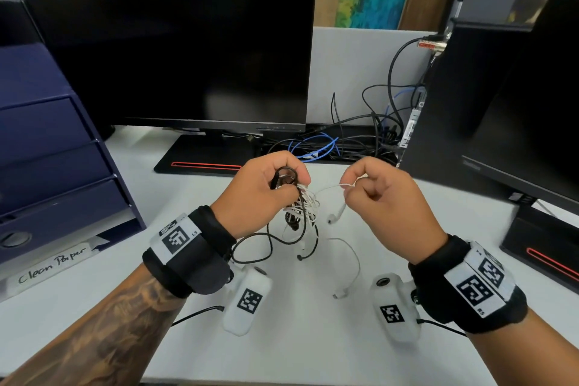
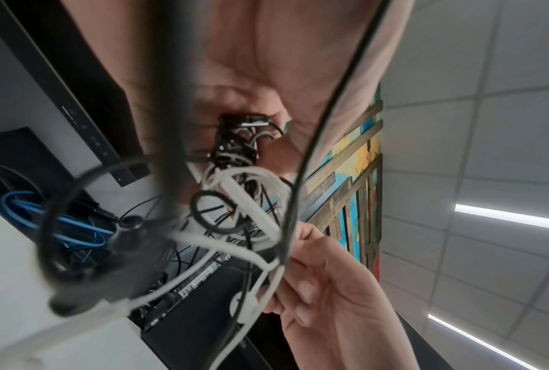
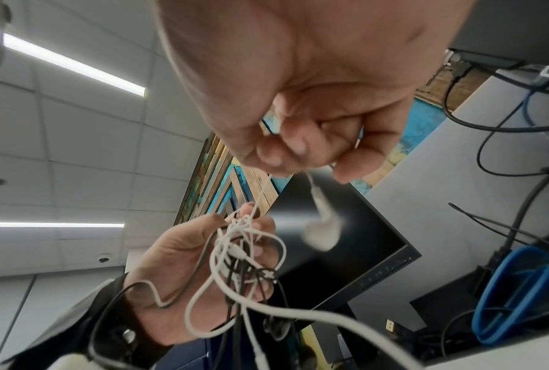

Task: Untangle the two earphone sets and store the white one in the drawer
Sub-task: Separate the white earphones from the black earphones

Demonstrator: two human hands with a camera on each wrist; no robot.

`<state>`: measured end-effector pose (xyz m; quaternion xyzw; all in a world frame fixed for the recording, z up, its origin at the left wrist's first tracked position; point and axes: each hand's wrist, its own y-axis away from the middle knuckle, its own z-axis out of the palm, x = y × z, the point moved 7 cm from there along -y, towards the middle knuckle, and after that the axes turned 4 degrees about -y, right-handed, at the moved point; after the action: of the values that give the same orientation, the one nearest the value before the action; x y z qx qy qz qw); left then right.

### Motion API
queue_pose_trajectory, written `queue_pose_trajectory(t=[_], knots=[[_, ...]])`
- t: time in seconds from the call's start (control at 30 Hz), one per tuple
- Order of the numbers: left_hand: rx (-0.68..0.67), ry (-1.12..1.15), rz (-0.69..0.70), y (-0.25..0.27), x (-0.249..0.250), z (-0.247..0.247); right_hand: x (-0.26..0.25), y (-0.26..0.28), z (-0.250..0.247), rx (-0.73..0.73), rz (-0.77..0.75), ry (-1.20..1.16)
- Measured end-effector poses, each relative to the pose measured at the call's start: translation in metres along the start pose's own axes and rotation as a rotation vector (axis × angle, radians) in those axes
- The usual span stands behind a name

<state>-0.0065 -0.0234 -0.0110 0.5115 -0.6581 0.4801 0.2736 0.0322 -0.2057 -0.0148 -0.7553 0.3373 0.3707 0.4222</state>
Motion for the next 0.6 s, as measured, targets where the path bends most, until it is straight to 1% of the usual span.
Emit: queue_pose_trajectory(t=[0.07,0.13,0.23,0.3,0.37,0.47,0.5,0.6], knots=[[-0.012,0.007,-0.018,0.0,-0.001,0.001,0.0,-0.001,-0.003,0.032,0.006,-0.046],[-0.032,0.026,-0.027,0.001,0.0,0.004,-0.006,0.0,-0.003,0.047,-0.038,-0.077],[-0.069,0.069,-0.038,0.002,0.001,0.008,-0.014,0.001,0.002,0.017,-0.113,-0.033],[-0.09,0.097,-0.042,0.003,0.002,0.011,-0.015,0.002,0.004,0.004,-0.128,-0.02],[-0.108,0.116,-0.038,0.004,0.002,0.013,-0.011,0.003,0.009,-0.031,-0.122,-0.008],[-0.101,0.118,-0.03,0.004,0.003,0.013,-0.007,0.005,0.019,-0.162,-0.073,-0.007],[-0.093,0.12,-0.03,0.004,0.003,0.012,-0.006,0.005,0.02,-0.182,-0.057,-0.002],[-0.064,0.125,-0.025,0.002,0.003,0.009,-0.007,0.004,0.017,-0.148,-0.017,-0.029]])
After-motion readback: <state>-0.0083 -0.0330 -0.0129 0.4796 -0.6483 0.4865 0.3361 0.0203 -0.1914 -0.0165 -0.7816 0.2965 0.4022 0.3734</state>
